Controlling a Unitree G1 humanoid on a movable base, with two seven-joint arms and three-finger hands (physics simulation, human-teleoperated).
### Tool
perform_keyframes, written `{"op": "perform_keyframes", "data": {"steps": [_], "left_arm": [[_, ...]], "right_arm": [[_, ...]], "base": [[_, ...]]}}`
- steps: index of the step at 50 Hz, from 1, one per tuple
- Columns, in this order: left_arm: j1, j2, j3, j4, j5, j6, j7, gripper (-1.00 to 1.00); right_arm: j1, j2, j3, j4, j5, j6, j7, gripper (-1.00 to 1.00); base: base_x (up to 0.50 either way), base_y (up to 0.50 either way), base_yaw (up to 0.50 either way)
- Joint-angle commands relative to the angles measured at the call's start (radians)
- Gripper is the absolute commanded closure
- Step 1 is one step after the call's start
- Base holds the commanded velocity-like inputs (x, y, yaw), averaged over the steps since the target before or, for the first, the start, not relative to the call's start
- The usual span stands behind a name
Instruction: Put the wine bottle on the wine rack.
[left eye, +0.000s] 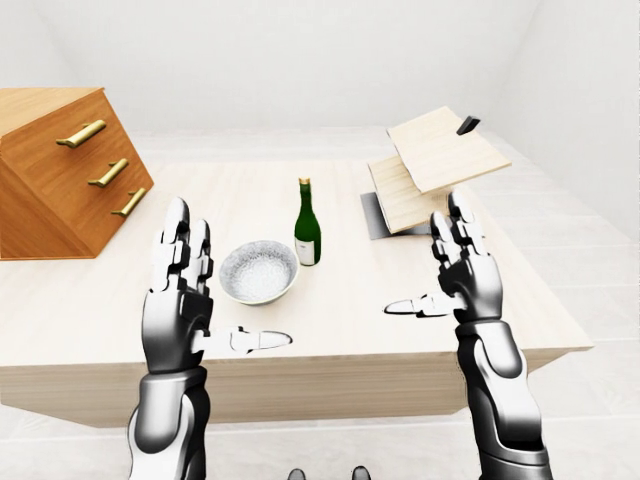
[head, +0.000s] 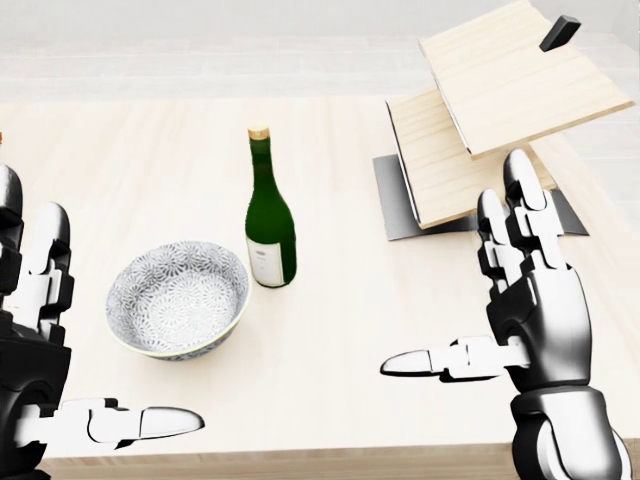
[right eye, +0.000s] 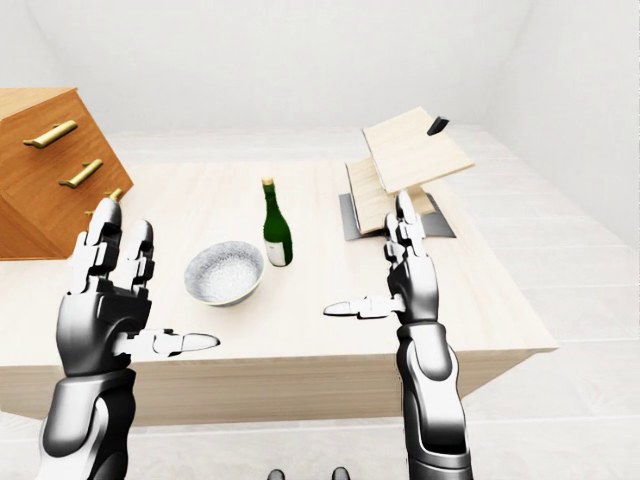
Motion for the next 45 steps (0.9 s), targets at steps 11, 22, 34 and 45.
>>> {"op": "perform_keyframes", "data": {"steps": [11, 22, 34, 45], "left_arm": [[0.019, -0.002, -0.006, 0.044, -0.009, 0.000, -0.002, -1.00], [0.024, -0.001, -0.003, 0.071, -0.013, 0.000, -0.004, -1.00], [0.029, -0.001, -0.003, 0.085, -0.017, 0.000, -0.007, -1.00], [0.038, -0.001, 0.000, 0.074, -0.023, 0.000, -0.009, -1.00]], "right_arm": [[0.008, 0.007, -0.002, 0.067, 0.005, 0.000, 0.015, -1.00], [0.013, 0.006, 0.005, 0.083, 0.014, 0.000, 0.015, -1.00], [0.016, 0.009, 0.004, 0.085, 0.013, 0.000, 0.011, -1.00], [0.040, 0.011, 0.025, 0.001, 0.031, 0.000, 0.030, -1.00]], "base": [[0.00, -0.09, 0.16], [0.00, 0.00, 0.50], [0.00, 0.00, 0.50], [0.06, -0.17, 0.00]]}}
